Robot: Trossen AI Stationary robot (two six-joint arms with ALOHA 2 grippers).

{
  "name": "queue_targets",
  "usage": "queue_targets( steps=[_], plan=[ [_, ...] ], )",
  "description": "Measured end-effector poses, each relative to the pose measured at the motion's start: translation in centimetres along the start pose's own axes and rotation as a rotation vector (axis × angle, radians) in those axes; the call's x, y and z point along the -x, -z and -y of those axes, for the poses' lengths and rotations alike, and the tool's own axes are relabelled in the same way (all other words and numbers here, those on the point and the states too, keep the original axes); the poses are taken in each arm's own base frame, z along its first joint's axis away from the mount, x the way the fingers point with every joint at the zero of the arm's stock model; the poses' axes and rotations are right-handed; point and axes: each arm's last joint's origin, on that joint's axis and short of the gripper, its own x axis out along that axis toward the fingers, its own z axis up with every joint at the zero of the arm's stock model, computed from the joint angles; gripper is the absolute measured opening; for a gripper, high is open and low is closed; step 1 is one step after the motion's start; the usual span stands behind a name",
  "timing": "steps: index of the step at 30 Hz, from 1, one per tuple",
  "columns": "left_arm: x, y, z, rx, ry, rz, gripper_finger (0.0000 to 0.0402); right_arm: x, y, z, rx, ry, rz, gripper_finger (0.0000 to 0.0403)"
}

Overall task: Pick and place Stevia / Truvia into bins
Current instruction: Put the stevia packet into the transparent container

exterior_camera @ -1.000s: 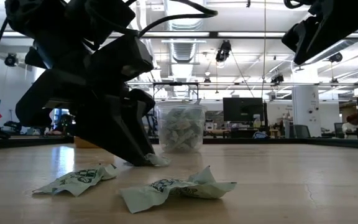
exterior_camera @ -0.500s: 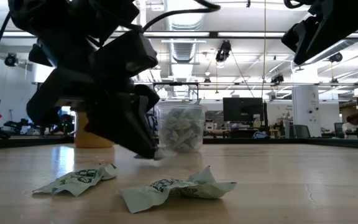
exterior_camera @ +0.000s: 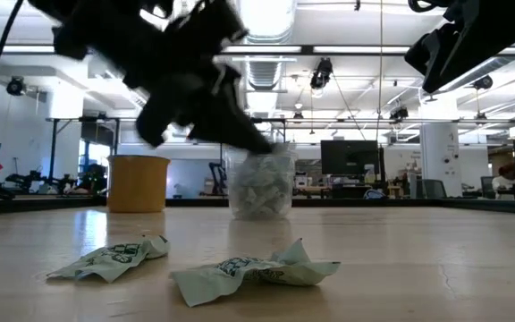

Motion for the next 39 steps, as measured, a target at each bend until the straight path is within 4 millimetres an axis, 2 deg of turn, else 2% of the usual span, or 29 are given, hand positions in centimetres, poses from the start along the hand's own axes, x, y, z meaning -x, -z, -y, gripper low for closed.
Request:
queue_targets(
  steps=[4, 8, 11, 16, 20, 24, 31, 39],
  plan=[
    [1.1, -1.3, -1.3, -0.041, -0.169, 0.019, 0.0004, 0.0, 0.0, 0.0, 0.009, 0.000, 0.001, 0.0116],
    [1.4, -1.4, -2.8, -0.073, -0.386, -0.030, 0.0004, 0.0, 0.0, 0.0, 0.011, -0.001, 0.002, 0.0116],
    [1.1, -1.2, -4.2, -0.069, -0.434, -0.058, 0.0004, 0.0, 0.0, 0.0, 0.012, -0.001, 0.001, 0.0114],
    [0.3, -0.5, -6.4, -0.037, -0.417, -0.076, 0.0004, 0.0, 0.0, 0.0, 0.019, 0.000, 0.001, 0.0111],
    [-0.3, 0.0, -7.5, 0.000, -0.308, -0.057, 0.0004, 0.0, 0.0, 0.0, 0.020, 0.000, 0.001, 0.0111],
    [-0.6, 0.9, -8.5, 0.028, -0.278, -0.106, 0.0004, 0.0, 0.0, 0.0, 0.026, 0.000, 0.001, 0.0109],
    [-0.9, 2.3, -9.5, 0.081, -0.211, -0.185, 0.0004, 0.0, 0.0, 0.0, 0.026, 0.000, 0.000, 0.0107],
    [-1.0, 2.7, -9.7, 0.107, -0.146, -0.198, 0.0004, 0.0, 0.0, 0.0, 0.027, 0.000, 0.000, 0.0106]
  ],
)
